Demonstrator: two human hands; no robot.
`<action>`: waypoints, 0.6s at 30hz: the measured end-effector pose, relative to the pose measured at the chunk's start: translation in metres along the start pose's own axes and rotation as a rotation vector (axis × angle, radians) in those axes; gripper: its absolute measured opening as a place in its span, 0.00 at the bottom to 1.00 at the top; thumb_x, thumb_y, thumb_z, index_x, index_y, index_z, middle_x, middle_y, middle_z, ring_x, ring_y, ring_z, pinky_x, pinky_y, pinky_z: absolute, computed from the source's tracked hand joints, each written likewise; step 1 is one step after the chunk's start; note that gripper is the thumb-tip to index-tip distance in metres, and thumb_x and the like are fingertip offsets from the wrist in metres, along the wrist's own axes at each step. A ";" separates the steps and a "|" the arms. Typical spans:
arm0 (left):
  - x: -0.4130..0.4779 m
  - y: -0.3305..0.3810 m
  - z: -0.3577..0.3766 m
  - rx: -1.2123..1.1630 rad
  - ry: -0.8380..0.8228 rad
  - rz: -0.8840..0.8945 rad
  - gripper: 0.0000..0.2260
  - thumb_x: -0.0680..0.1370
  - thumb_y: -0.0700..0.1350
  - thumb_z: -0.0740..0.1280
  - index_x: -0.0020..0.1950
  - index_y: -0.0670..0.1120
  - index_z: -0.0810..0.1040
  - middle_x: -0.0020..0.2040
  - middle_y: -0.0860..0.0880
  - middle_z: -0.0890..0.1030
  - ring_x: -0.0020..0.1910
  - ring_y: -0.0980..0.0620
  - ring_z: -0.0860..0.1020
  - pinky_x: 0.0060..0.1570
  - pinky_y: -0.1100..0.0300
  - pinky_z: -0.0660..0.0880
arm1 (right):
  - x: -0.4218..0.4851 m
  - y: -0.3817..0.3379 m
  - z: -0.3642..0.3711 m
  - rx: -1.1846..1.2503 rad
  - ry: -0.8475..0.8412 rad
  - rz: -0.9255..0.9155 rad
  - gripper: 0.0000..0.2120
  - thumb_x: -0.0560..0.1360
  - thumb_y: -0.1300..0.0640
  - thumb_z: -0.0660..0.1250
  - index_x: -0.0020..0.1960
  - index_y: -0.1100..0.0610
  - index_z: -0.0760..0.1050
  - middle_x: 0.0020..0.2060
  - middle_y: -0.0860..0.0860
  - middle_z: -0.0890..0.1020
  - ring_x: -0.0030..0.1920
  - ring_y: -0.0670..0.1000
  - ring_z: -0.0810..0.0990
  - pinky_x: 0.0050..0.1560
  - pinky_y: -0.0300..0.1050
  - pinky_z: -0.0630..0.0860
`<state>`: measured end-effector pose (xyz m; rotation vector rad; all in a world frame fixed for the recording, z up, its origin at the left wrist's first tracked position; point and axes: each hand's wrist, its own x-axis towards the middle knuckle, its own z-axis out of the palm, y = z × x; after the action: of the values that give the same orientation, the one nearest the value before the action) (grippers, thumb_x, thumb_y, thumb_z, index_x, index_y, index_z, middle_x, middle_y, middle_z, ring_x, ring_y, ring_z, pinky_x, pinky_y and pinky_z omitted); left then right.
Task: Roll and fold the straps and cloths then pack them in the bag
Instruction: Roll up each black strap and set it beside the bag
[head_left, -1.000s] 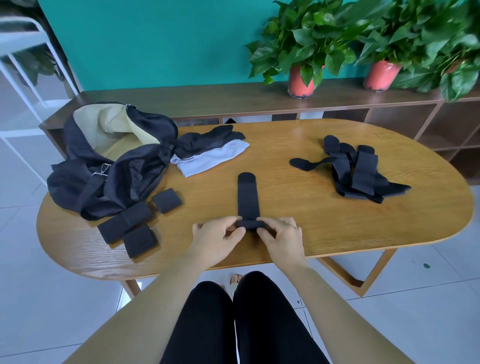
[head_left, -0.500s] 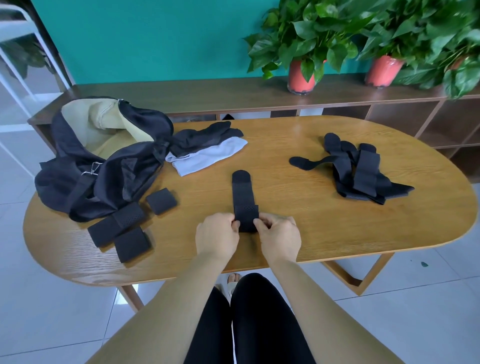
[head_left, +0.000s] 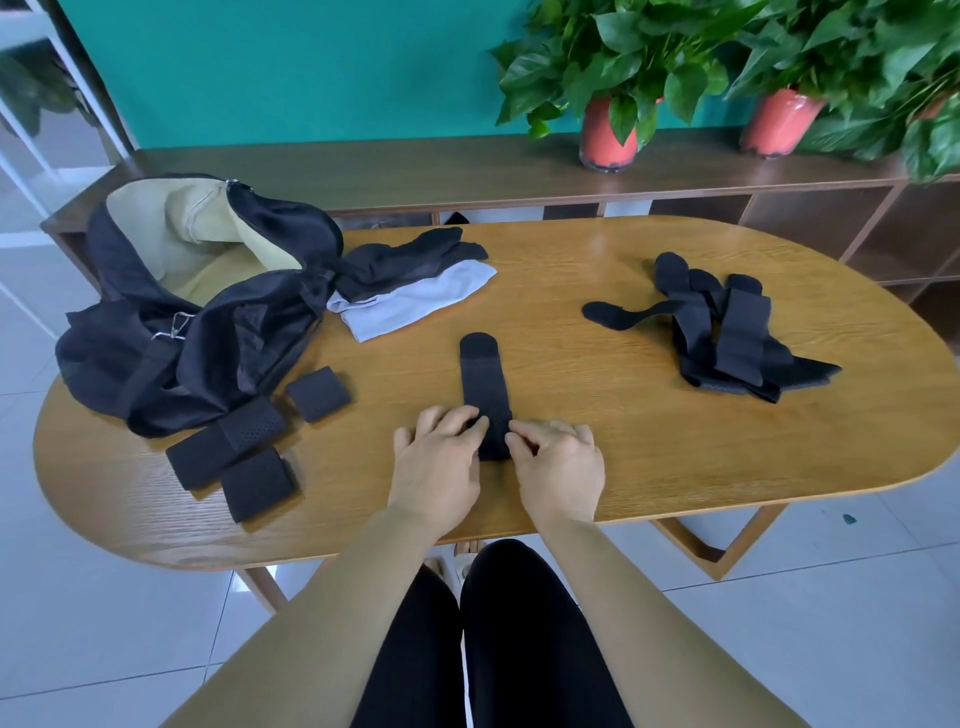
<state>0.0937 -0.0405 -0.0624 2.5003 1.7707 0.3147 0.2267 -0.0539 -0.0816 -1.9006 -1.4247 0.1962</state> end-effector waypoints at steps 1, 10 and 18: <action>0.000 -0.002 -0.001 -0.013 -0.026 0.010 0.21 0.80 0.47 0.56 0.74 0.54 0.65 0.74 0.59 0.63 0.71 0.54 0.57 0.54 0.54 0.57 | 0.000 0.001 0.000 -0.010 -0.009 -0.009 0.08 0.73 0.52 0.71 0.51 0.48 0.84 0.47 0.49 0.83 0.49 0.53 0.74 0.45 0.46 0.69; -0.015 -0.025 -0.009 -0.257 -0.083 0.102 0.19 0.79 0.53 0.61 0.70 0.56 0.71 0.71 0.61 0.68 0.70 0.59 0.63 0.63 0.60 0.49 | -0.015 0.014 -0.019 0.005 -0.188 -0.366 0.21 0.66 0.53 0.62 0.56 0.55 0.82 0.56 0.46 0.80 0.61 0.47 0.69 0.56 0.41 0.65; -0.027 -0.023 -0.013 -0.561 -0.028 -0.033 0.15 0.80 0.47 0.62 0.67 0.51 0.74 0.53 0.53 0.78 0.54 0.56 0.75 0.57 0.58 0.72 | -0.012 0.003 -0.022 0.216 -0.264 -0.071 0.16 0.74 0.56 0.69 0.62 0.49 0.77 0.48 0.45 0.79 0.54 0.46 0.77 0.57 0.43 0.73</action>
<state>0.0616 -0.0594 -0.0573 2.0624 1.4507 0.6643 0.2360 -0.0750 -0.0714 -1.6905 -1.5708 0.5616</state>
